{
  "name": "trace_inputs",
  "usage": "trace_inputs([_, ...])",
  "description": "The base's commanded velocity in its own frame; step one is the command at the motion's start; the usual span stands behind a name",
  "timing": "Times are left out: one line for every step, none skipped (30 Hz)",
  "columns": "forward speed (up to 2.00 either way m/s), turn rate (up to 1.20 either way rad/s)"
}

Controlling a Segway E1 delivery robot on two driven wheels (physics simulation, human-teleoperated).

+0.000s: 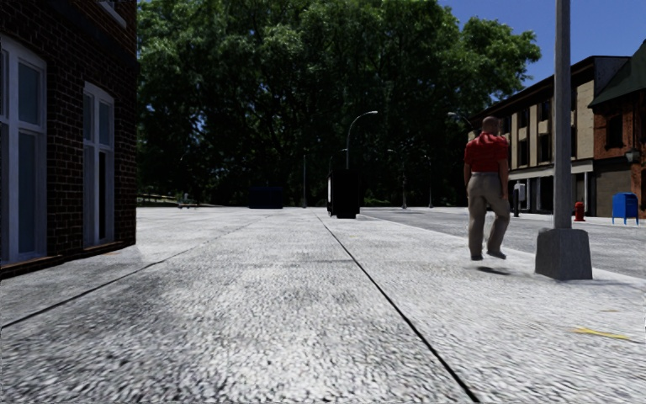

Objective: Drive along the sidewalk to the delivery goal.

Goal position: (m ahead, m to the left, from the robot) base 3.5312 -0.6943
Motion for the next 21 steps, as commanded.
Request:
trace_inputs([1.29,-0.44])
trace_inputs([1.34,-0.39])
trace_inputs([1.39,-0.29])
trace_inputs([1.39,-0.29])
trace_inputs([1.43,-0.12])
trace_inputs([1.44,-0.06])
trace_inputs([1.45,-0.04])
trace_inputs([1.45,-0.04])
trace_inputs([1.45,-0.04])
trace_inputs([1.45,-0.04])
trace_inputs([1.45,-0.04])
trace_inputs([1.45,-0.04])
trace_inputs([1.46,-0.04])
trace_inputs([1.46,-0.04])
trace_inputs([1.47,-0.03])
trace_inputs([1.47,-0.03])
trace_inputs([1.47,-0.03])
trace_inputs([1.47,-0.03])
trace_inputs([1.47,-0.03])
trace_inputs([1.47,-0.03])
trace_inputs([1.47,-0.03])
